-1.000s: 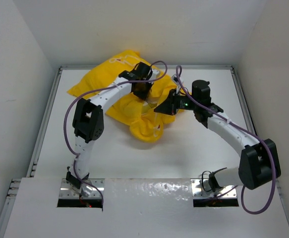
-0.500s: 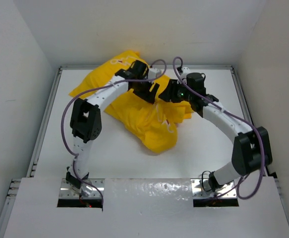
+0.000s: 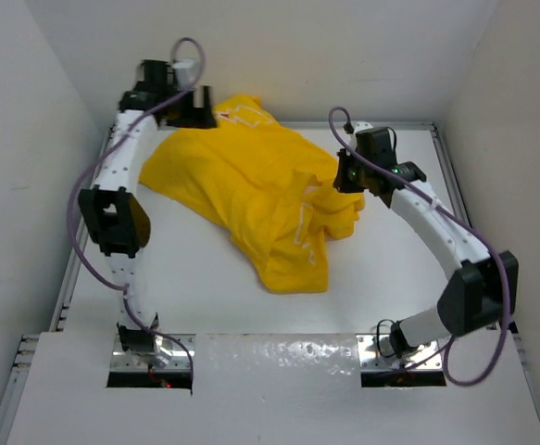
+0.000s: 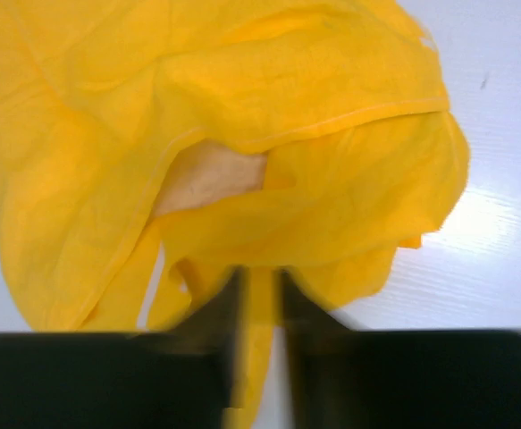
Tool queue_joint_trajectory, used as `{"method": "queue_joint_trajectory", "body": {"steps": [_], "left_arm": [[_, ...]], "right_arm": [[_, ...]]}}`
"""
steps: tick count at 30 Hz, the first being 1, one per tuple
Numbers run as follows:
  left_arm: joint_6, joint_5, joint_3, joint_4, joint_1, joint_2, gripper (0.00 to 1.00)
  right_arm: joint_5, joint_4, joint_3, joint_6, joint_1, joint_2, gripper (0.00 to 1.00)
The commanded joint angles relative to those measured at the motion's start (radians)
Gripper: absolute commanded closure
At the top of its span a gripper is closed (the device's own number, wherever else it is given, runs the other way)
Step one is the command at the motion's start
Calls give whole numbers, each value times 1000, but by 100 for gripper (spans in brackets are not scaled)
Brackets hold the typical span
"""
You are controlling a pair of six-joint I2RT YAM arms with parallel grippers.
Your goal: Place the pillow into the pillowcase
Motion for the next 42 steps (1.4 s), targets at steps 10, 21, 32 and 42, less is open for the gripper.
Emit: {"method": "queue_joint_trajectory", "body": {"steps": [10,21,32,42], "left_arm": [[121,-228,-206,90,445,67,21],[140,-247,-202,201,436,259,5],[78,-290,-212,228,416,375,39],[8,-54,-334,227,465,144,100]], "right_arm": [[270,-11,-434,-34,501,-284,12],[384,222,-516,29,783,-87,1],[441,355,-556,118,758,89,43],[441,251,-515,161,582,-189,100]]}}
